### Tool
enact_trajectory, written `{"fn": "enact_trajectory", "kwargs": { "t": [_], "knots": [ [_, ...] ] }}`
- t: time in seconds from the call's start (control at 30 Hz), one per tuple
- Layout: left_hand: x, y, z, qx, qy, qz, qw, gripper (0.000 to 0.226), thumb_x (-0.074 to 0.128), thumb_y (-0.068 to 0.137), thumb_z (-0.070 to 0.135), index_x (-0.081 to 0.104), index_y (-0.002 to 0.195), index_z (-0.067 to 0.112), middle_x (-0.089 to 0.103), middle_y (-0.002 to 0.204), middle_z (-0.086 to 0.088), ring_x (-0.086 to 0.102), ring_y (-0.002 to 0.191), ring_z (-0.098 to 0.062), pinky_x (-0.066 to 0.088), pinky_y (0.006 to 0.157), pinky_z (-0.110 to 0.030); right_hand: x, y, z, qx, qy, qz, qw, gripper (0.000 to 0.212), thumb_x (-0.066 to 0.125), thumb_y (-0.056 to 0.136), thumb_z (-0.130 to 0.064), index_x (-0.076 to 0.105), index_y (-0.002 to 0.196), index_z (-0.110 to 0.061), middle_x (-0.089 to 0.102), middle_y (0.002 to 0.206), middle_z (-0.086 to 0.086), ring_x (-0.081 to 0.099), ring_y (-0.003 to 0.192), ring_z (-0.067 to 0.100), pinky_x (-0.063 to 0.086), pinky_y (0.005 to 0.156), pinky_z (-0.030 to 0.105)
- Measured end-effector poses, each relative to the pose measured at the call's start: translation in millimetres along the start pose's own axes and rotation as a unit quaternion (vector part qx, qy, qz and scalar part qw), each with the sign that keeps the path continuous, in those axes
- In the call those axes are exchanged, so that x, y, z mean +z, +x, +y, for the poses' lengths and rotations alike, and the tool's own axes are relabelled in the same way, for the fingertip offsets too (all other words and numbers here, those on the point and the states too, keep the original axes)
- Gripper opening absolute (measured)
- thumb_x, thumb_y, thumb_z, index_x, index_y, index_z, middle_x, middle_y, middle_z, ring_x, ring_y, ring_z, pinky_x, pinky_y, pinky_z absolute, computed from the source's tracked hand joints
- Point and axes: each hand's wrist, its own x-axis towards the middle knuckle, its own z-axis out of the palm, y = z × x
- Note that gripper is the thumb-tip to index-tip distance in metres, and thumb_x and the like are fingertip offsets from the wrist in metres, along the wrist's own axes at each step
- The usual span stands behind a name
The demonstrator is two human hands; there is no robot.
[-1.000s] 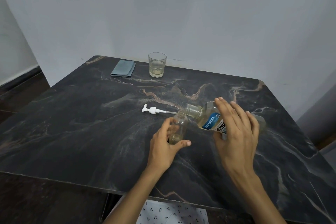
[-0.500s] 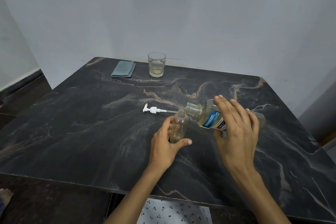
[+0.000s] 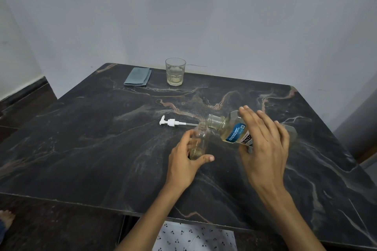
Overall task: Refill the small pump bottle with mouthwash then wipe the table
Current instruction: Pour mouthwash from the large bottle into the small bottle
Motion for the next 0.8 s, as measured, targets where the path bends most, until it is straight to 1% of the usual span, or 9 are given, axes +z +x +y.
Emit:
{"fn": "enact_trajectory", "kwargs": {
  "t": [0.17,0.37,0.63,0.73,0.8],
  "knots": [
    [0.5,0.1,-0.6,0.001,0.000,-0.001,1.000,0.065,0.076,0.051,0.055,0.041,0.103,0.069,0.059,0.106,0.023,0.060,0.107,-0.004,0.053,0.093,-0.039,-0.1,0.0,-0.7,0.001,-0.001,-0.002,1.000,0.100,0.082,0.046,0.015,0.048,0.136,-0.015,0.053,0.137,0.002,0.044,0.129,0.024,0.018,0.108,0.035],
    [0.4,0.5,-2.1,-0.001,-0.012,-0.003,1.000,0.065,0.077,0.051,0.055,0.044,0.108,0.056,0.060,0.107,0.022,0.059,0.109,-0.004,0.052,0.094,-0.040,-0.4,0.2,-0.4,-0.002,-0.003,-0.003,1.000,0.102,0.082,0.047,0.015,0.046,0.136,-0.016,0.052,0.138,0.001,0.042,0.129,0.023,0.019,0.107,0.036],
    [0.2,0.9,-2.9,0.001,-0.008,-0.004,1.000,0.065,0.077,0.052,0.053,0.043,0.107,0.061,0.059,0.107,0.023,0.059,0.109,-0.005,0.052,0.094,-0.039,0.3,0.0,0.1,-0.003,-0.004,-0.003,1.000,0.104,0.081,0.047,0.015,0.042,0.137,-0.019,0.051,0.138,0.001,0.039,0.130,0.022,0.018,0.108,0.035],
    [0.3,1.2,-2.9,0.002,-0.002,-0.003,1.000,0.065,0.078,0.053,0.050,0.041,0.102,0.070,0.059,0.107,0.024,0.059,0.108,-0.003,0.052,0.094,-0.037,0.2,-0.2,-0.6,0.000,-0.006,-0.002,1.000,0.102,0.081,0.047,0.016,0.044,0.137,-0.018,0.052,0.138,0.001,0.040,0.130,0.021,0.019,0.107,0.035],
    [0.3,1.2,-3.6,0.002,0.000,-0.003,1.000,0.065,0.079,0.054,0.048,0.041,0.101,0.071,0.059,0.107,0.024,0.059,0.108,-0.002,0.052,0.094,-0.036,0.1,-0.2,-0.8,0.000,-0.007,-0.003,1.000,0.102,0.081,0.048,0.016,0.045,0.137,-0.018,0.051,0.139,0.000,0.040,0.130,0.021,0.019,0.108,0.035]
  ]
}}
